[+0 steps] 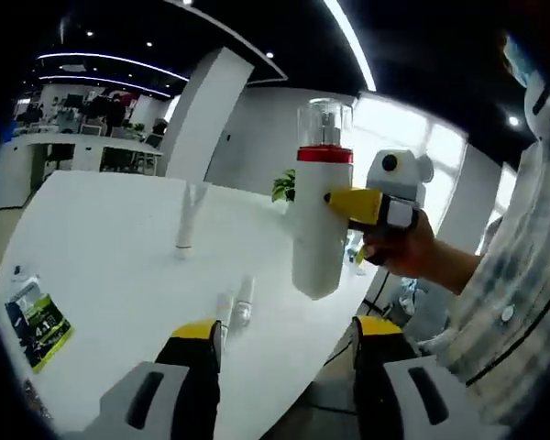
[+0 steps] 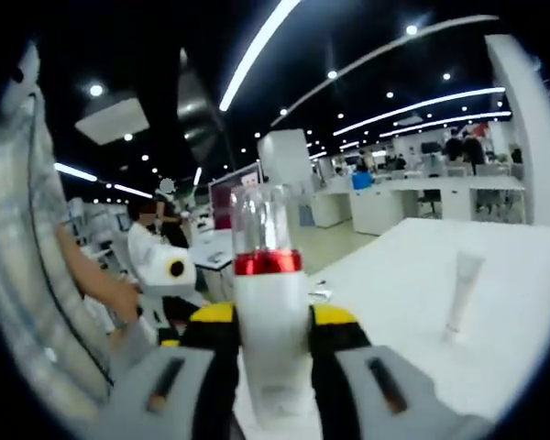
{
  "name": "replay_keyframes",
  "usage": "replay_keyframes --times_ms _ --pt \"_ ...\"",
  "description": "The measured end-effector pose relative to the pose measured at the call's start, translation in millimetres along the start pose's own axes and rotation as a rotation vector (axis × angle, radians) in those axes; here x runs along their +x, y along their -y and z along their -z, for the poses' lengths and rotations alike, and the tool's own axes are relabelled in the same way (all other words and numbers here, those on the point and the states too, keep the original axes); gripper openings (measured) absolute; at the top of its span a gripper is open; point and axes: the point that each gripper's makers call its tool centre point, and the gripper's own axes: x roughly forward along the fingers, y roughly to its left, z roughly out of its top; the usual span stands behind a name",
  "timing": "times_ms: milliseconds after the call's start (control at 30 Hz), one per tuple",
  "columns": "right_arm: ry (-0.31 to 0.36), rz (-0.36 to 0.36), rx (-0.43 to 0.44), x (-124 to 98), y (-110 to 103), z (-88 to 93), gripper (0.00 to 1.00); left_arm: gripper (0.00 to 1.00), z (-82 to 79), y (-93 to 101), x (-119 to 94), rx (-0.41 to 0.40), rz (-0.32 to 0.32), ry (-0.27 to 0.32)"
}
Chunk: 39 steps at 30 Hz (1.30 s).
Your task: Arrange the skincare products in the storage area until every visible bottle or jar stands upright without overlapping.
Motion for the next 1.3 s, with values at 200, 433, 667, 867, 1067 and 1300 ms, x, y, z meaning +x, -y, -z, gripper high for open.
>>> replay_keyframes --times_ms 200,433,667,867,1067,1300 --pt "0.072 -0.073 0.109 -1.0 -9.0 -12.4 0.27 0.48 -22.6 39.2 17.5 0.016 0.213 0.063" --pt "0.082 -0.196 0.18 0.7 -24.2 -19.0 0.27 0.31 -33.6 31.3 17.8 0.057 0.206 0.087" --pt "0.129 -0.24 0.253 0.3 -27.9 -25.9 0.27 0.29 -37.2 37.3 16.4 -0.013 0.269 0.07" --pt "0.191 -0.293 0.315 3.5 -40.0 -33.2 0.27 0.51 -30.0 51.9 26.7 -0.087 0.33 0.032" --pt "0.157 -0.348 0.318 8.9 -53.8 -27.1 0.27 0.47 -24.2 59.4 31.6 -0.075 0.343 0.009" --pt "0.131 -0.357 0.319 8.3 -57.7 -18.8 0.27 0.35 -32.0 60.4 20.8 -0.063 0.37 0.015"
